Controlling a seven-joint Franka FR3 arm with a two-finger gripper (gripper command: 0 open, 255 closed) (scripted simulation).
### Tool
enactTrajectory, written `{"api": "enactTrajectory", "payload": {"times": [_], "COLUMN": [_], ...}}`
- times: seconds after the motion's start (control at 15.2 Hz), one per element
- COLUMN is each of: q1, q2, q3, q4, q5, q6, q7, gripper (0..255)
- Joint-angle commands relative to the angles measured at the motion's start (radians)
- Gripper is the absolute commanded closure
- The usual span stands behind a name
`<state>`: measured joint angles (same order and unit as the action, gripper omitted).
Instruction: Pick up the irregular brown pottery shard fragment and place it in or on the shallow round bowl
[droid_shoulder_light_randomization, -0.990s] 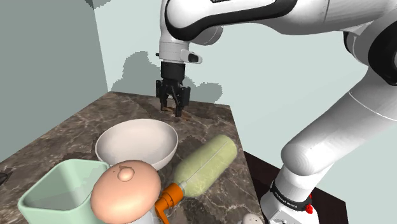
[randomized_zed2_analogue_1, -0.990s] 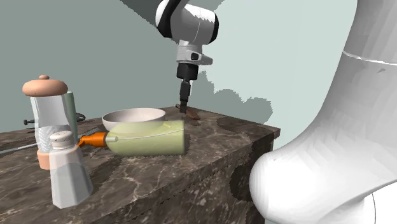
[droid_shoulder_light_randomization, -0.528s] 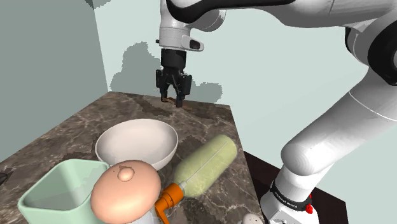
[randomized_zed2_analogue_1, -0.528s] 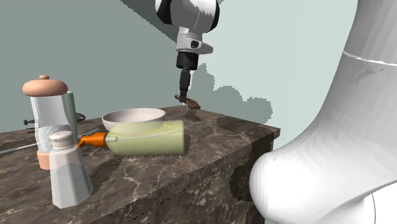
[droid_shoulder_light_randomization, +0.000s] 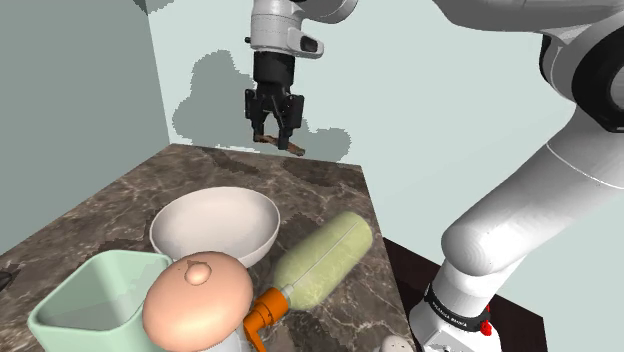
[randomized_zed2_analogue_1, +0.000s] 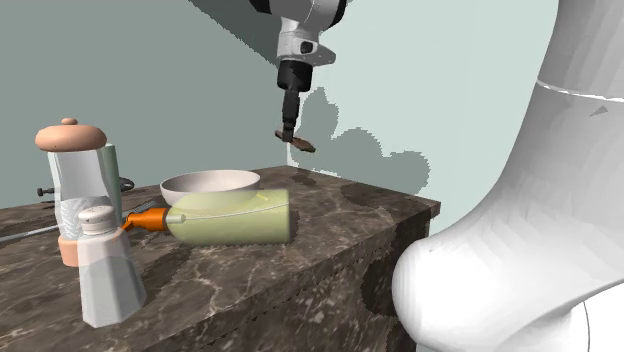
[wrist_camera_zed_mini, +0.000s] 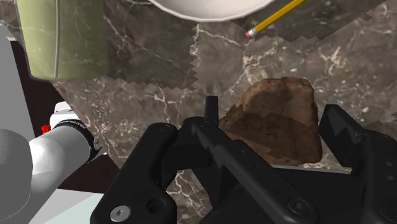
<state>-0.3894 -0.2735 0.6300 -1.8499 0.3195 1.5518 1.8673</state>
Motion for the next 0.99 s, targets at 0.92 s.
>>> {"api": "enactTrajectory", "payload": {"times": [0.92], "q1": [0.11], "q2": [0.217], "q3": [0.286], "q4": [0.188], "q5": [-0.098], "q6": [0.072], "q7": [0.413], "gripper": [255]}}
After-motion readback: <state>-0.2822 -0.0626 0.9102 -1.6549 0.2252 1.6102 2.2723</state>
